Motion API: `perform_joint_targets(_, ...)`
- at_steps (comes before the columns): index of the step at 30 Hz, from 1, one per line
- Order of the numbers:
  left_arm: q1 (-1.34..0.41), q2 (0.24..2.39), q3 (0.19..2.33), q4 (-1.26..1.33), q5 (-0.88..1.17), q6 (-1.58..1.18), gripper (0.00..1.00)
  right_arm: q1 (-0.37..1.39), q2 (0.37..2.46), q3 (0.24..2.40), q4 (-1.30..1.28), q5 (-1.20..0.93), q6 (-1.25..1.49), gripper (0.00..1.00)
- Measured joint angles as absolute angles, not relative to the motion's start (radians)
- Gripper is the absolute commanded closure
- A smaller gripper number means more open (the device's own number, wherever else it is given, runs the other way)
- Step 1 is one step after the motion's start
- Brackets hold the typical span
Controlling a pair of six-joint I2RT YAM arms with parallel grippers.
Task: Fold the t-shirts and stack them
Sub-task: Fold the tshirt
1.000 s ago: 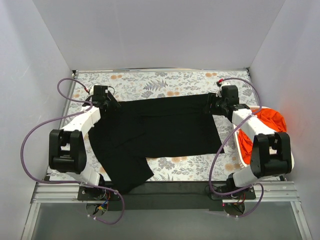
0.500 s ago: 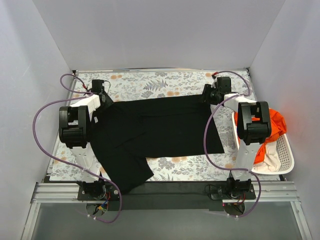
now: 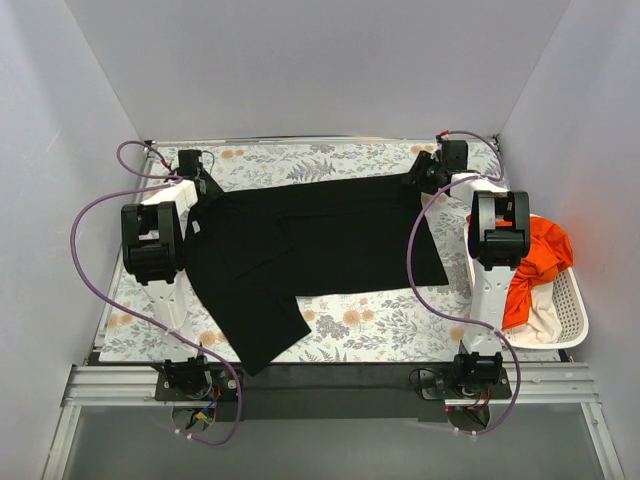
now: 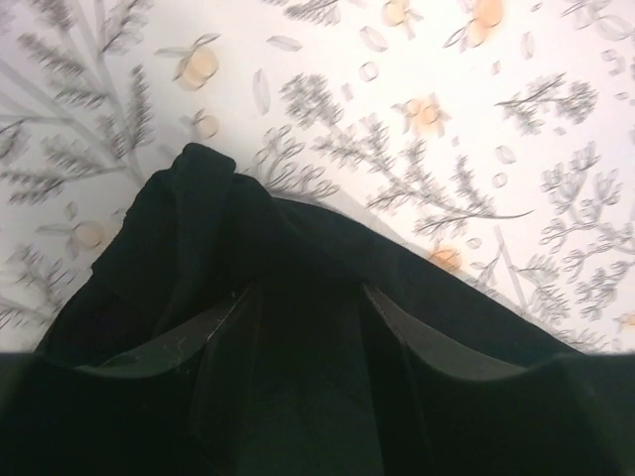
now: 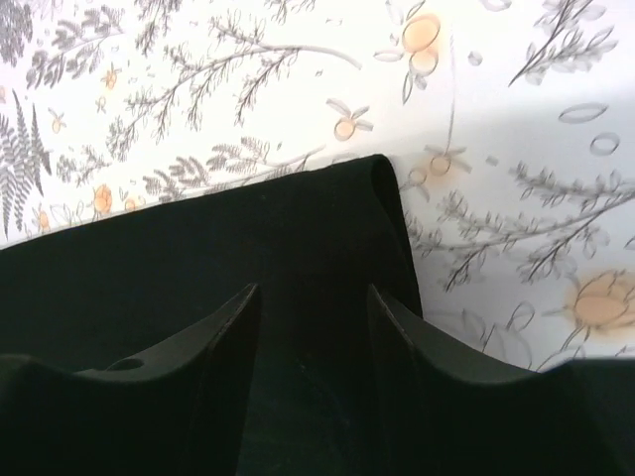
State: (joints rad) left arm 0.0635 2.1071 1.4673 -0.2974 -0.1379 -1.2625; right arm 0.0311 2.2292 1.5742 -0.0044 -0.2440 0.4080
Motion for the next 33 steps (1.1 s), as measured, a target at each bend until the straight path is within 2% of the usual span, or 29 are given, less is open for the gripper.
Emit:
perform_joint_targets(4,0.064,2.139,1.518,-0.289,-0.091,-1.26,0.46,0.014,2.269,1.649,-0.038,-0.255,0.416,0.52)
perform_joint_targets(5,0.064,2.142,1.527,-0.292,-0.079,-1.261,0.4,0.01,2.274,1.662,-0.05,-0.257,0.413,0.51)
perform_joint_targets(9,0.065,2.141,1.547,-0.307,-0.055,-1.257,0.28,-0.008,2.276,1.697,-0.095,-0.231,0.376,0.47)
perform_joint_targets(12,0.07,2.111,1.545,-0.329,-0.052,-1.257,0.24,-0.022,2.259,1.702,-0.134,-0.22,0.342,0.43)
perform_joint_targets(17,0.076,1.887,1.442,-0.349,-0.091,-1.267,0.22,-0.025,2.103,1.633,-0.184,-0.198,0.285,0.37)
perform_joint_targets(26,0.077,1.274,1.029,-0.366,-0.204,-1.332,0.25,0.054,1.571,1.218,-0.184,-0.162,0.255,0.37)
perform_joint_targets(33,0.077,1.101,0.681,-0.446,-0.219,-1.411,0.33,0.174,1.357,0.857,-0.233,-0.153,0.258,0.38)
